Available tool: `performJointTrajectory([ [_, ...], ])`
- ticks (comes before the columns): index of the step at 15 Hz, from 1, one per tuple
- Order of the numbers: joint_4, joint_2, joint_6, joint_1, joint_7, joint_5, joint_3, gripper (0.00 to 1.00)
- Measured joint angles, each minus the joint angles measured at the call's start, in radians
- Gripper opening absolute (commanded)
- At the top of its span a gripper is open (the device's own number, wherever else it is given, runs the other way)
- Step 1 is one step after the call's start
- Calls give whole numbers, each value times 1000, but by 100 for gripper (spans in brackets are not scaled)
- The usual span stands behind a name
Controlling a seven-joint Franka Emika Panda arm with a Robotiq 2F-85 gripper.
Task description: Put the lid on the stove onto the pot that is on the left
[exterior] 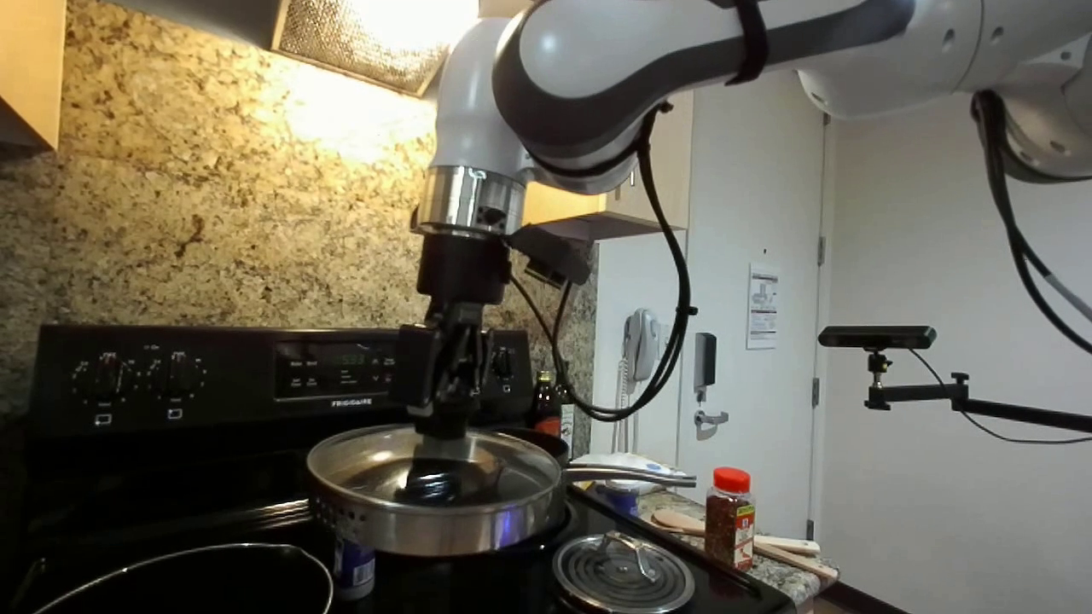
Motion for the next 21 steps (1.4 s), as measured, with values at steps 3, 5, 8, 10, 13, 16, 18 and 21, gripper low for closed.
performJointTrajectory([
  [3,95,69,-54,28,-8,-25,20,24],
  [5,174,129,-85,49,-14,-47,28,24],
  [8,225,185,-97,64,-18,-52,31,49],
  [10,221,186,-97,64,-18,-52,28,24],
  [13,217,191,-89,64,-18,-50,26,24],
  [16,229,230,-42,65,-19,-49,27,24],
  [18,268,275,-28,68,-22,-50,27,24],
  [21,368,339,-38,74,-33,-50,27,24],
])
